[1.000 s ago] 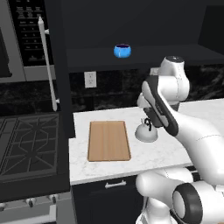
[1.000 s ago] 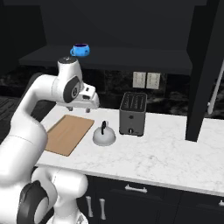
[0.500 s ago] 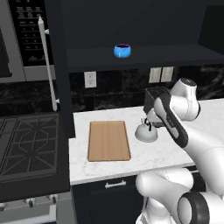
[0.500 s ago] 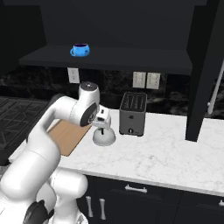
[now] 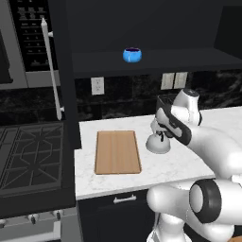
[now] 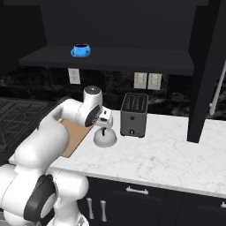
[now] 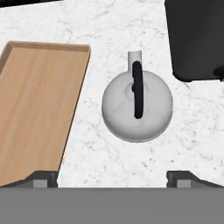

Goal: Pick the kettle from the counter and place it on the tray. Then pick the mug from the cabinet and place it on the tray. Then close the cabinet doors.

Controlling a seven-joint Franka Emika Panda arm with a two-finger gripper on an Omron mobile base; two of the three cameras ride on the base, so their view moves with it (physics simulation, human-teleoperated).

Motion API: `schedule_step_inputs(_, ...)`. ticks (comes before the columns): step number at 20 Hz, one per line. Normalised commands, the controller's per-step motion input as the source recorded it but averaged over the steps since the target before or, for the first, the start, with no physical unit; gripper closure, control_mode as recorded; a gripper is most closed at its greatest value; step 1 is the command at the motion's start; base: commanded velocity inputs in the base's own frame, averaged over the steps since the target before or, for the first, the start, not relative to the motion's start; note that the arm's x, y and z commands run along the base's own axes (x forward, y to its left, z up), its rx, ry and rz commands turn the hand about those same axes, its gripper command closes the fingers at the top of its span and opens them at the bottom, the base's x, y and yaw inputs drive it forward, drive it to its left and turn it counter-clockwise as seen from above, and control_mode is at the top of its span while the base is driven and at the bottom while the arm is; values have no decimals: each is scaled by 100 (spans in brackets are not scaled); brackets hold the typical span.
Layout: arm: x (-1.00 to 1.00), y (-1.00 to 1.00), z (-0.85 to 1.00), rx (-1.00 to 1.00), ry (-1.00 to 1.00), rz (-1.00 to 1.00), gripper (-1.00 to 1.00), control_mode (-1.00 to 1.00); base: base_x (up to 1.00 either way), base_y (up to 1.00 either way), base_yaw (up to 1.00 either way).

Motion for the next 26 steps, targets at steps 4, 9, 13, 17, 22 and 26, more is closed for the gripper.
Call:
schedule_step_inputs(4,76,-8,-32,4,5,0,-100,-100,0,0,0)
schedule_step_inputs(9,31,-13,-28,5,1,0,-100,-100,0,0,0)
schedule_step_inputs(13,14,-4,-48,1,0,0,-100,-100,0,0,0)
schedule_step_inputs(17,8,0,-44,0,0,0,-100,-100,0,0,0)
schedule_step_inputs(22,2,0,-5,0,0,0,100,-100,0,0,0)
schedule_step_inputs(26,-2,6,0,0,1,0,100,-100,0,0,0)
